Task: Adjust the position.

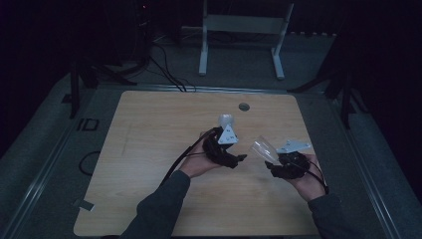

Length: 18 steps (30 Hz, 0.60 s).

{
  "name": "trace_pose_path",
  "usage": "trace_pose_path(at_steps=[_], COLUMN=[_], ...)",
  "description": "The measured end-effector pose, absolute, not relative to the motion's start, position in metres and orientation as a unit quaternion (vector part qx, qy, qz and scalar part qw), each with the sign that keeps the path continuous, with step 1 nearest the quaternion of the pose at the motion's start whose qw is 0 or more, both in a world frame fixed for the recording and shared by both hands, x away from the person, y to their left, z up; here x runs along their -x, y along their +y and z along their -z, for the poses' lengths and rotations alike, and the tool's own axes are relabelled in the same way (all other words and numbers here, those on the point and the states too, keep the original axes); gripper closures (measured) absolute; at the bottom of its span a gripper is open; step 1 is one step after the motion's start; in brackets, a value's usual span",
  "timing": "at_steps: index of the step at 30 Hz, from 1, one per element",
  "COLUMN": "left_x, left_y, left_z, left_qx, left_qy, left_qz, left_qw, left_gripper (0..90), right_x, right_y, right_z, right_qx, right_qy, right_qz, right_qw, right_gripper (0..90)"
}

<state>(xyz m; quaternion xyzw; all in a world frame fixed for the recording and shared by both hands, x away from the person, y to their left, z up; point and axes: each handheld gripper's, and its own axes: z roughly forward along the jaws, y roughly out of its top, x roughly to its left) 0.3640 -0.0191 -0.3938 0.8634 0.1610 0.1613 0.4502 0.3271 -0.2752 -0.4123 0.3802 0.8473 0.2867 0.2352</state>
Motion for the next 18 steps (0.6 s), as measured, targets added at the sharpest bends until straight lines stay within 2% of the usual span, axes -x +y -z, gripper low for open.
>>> trace_pose_path(at_steps=[18], left_x=[-0.363], left_y=[-0.0195], left_z=[0.3901], left_qx=[-0.855], left_qy=[0.173], left_qz=[-0.151], left_qw=[0.465], left_gripper=[25.1], right_x=[-0.3208], right_y=[-0.2794], right_z=[0.4144], right_qx=[-0.429], right_qy=[0.794], right_qz=[-0.342], right_qw=[0.26], right_gripper=[41.7])
